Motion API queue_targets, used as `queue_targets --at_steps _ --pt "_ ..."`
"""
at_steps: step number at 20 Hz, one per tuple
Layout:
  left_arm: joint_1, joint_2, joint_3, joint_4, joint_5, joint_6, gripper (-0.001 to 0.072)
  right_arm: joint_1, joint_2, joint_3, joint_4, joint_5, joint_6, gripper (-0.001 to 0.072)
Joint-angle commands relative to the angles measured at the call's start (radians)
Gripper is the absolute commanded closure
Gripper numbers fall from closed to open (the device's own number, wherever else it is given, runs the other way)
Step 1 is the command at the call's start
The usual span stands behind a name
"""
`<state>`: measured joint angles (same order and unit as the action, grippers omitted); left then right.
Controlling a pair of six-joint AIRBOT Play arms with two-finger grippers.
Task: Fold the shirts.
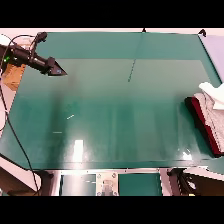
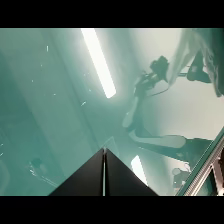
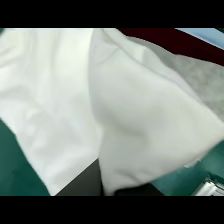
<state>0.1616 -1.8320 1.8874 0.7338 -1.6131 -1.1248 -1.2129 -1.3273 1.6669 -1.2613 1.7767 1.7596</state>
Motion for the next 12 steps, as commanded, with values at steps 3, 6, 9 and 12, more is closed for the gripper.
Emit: queue_targets --at_steps 3,6,9,12 --pt "0.0 0.0 0.0 0.0 -0.004 0.0 0.0682 -0.007 0.011 -0.22 -0.277 -0.044 -0.018 0.0696" --pt "-0.001 0.0 0.0 0.0 0.001 0.0 0.0682 -0.007 0.006 -0.349 -0.288 -0.126 -0.017 0.0131" --pt "0.0 0.0 0.0 -0.001 0.007 0.0 0.0683 0.023 -0.007 -0.344 -0.209 -0.182 -0.019 0.0142" --pt "0.0 0.008 0.0 -0.009 0.008 -0.038 0.0684 0.134 -0.006 -0.298 0.08 -0.291 -0.127 0.0671"
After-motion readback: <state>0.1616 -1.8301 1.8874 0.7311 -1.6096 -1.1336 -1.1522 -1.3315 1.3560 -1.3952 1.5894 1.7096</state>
